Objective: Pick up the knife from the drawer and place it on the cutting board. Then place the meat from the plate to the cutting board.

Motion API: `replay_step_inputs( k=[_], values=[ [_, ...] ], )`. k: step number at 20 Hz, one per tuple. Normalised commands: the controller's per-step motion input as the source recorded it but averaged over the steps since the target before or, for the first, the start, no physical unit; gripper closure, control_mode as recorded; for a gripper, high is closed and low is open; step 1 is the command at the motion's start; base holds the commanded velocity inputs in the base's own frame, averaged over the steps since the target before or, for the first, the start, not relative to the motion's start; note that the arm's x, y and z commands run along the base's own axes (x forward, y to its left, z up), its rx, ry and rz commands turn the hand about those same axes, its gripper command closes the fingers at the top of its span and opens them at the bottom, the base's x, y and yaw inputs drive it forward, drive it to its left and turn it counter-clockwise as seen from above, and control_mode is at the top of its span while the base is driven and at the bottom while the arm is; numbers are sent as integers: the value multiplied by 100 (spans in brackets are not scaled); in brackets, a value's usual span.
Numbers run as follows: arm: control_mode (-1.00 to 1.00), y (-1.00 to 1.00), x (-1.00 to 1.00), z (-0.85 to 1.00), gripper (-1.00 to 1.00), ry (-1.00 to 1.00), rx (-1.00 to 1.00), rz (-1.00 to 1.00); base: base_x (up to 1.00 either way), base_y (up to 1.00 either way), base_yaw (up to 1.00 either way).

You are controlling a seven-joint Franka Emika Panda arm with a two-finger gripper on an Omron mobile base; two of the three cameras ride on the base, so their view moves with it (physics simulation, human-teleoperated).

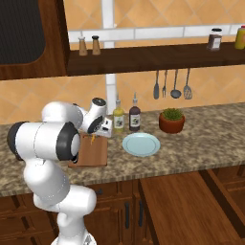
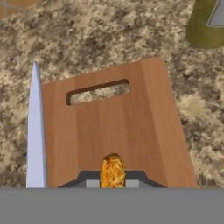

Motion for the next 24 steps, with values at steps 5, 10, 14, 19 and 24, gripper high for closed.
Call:
replay_step_inputs(
  k=[5,10,14,19,24],
  values=[
    [-100,0,2,-53,100,0,0,3,0,0,0],
    [-100,14,0,-55,100,0,0,0,0,0,0],
    [-100,60,0,-8,-100,-4,-14,0,0,0,0],
    [-100,0,0,15,-100,-4,-11,0,0,0,0],
    [-100,-34,-25,36,-100,-8,0,0,0,0,0]
  ],
)
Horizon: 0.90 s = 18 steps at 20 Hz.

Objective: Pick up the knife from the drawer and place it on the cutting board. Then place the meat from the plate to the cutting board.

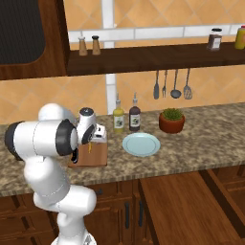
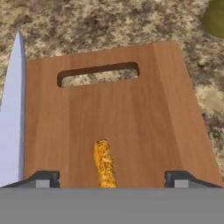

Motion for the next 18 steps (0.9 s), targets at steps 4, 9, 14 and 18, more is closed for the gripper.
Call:
replay_step_inputs(
  k=[4,9,14,18],
  values=[
    [-100,-7,-55,67,-100,-10,0,0,0,0,0],
    [-100,5,-83,99,-100,-14,1,0,0,0,0],
    [-100,0,-78,100,-100,-10,11,0,0,0,0],
    [-100,0,-73,100,-100,-8,12,3,0,0,0]
  ],
)
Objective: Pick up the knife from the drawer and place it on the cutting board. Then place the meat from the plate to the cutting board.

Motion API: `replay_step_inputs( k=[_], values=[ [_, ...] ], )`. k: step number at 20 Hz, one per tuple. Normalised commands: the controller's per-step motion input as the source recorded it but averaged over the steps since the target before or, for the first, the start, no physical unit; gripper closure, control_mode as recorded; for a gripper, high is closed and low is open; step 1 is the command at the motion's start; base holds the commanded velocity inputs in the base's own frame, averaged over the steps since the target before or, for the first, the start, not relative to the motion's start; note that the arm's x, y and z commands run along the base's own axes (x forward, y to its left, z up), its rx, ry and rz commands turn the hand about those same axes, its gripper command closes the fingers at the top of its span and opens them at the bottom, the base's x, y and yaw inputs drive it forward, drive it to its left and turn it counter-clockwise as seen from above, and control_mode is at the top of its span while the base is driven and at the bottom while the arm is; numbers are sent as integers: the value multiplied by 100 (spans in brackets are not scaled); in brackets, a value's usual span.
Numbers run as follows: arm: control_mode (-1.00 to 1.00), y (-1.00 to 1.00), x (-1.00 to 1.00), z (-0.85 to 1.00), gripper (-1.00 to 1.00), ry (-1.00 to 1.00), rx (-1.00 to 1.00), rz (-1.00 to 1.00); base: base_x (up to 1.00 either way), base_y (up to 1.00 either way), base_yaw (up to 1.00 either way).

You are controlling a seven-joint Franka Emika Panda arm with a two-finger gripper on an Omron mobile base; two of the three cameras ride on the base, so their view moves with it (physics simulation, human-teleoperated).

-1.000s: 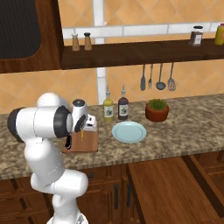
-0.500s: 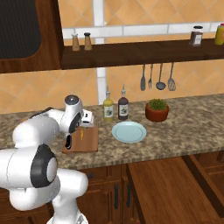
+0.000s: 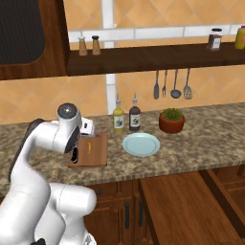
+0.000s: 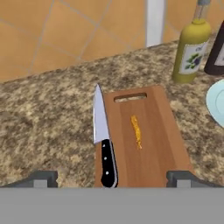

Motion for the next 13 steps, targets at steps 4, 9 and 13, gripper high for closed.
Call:
replay_step_inputs(
  k=[4,9,13],
  values=[
    [-100,0,-74,100,-100,-8,7,3,0,0,0],
    [-100,0,-54,90,-100,-4,4,2,0,0,0],
    [-100,4,-28,27,-100,0,0,1,0,0,0]
  ],
)
